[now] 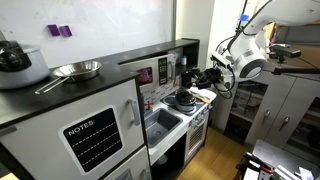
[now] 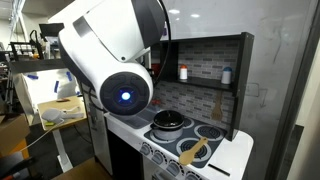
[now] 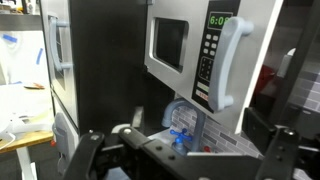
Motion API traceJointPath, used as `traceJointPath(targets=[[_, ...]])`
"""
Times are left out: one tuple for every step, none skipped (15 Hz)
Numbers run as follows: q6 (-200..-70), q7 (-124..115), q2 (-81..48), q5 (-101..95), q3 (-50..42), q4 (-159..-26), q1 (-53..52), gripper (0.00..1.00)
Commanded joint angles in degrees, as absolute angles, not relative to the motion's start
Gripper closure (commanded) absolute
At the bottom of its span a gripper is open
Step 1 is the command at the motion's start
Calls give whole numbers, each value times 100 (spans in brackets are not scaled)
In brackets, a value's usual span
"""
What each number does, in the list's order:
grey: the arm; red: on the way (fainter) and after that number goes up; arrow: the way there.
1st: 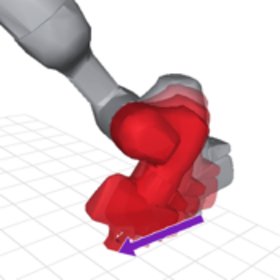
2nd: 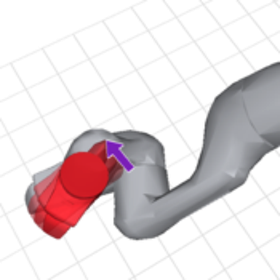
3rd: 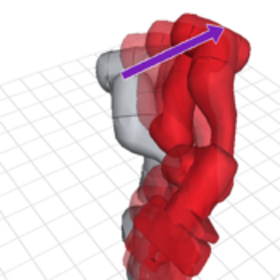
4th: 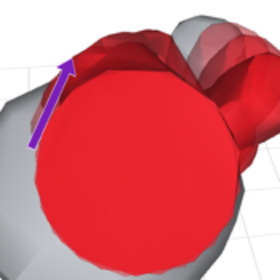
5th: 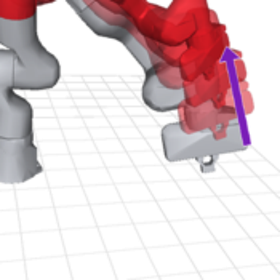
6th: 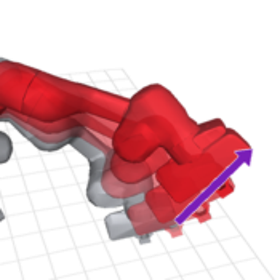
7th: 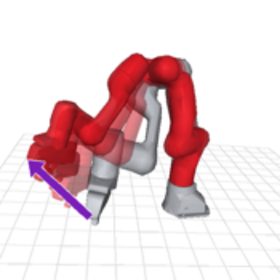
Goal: Open the microwave
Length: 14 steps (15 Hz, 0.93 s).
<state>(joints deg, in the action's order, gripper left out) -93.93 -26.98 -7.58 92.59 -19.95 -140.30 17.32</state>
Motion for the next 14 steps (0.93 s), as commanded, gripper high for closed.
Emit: traceJointPath(targets=[[-9714, -2503, -431, 9484, -2087, -14357, 1848, 0], [-9762, -2476, -403, 9508, -2120, -14367, 1877, 0], [-9782, -2437, -421, 9557, -2145, -14321, 1908, 0], [-9799, -2418, -425, 9618, -2159, -14279, 1926, 0], [-9803, -2417, -450, 9654, -2170, -14211, 1938, 0], [-9800, -2424, -475, 9688, -2164, -14127, 1942, 0], [-9781, -2437, -499, 9713, -2155, -14049, 1941, 0], [-9759, -2444, -523, 9733, -2145, -13962, 1935, 0], [-9741, -2459, -552, 9727, -2131, -13867, 1926, 0], [-9720, -2475, -584, 9710, -2112, -13761, 1914, 0], [-9686, -2488, -627, 9693, -2090, -13653, 1903, 0], [-9663, -2502, -653, 9684, -2066, -13565, 1893, 0], [-9649, -2517, -685, 9674, -2030, -13470, 1878, 0], [-9638, -2517, -715, 9663, -2001, -13393, 1862, 0]])
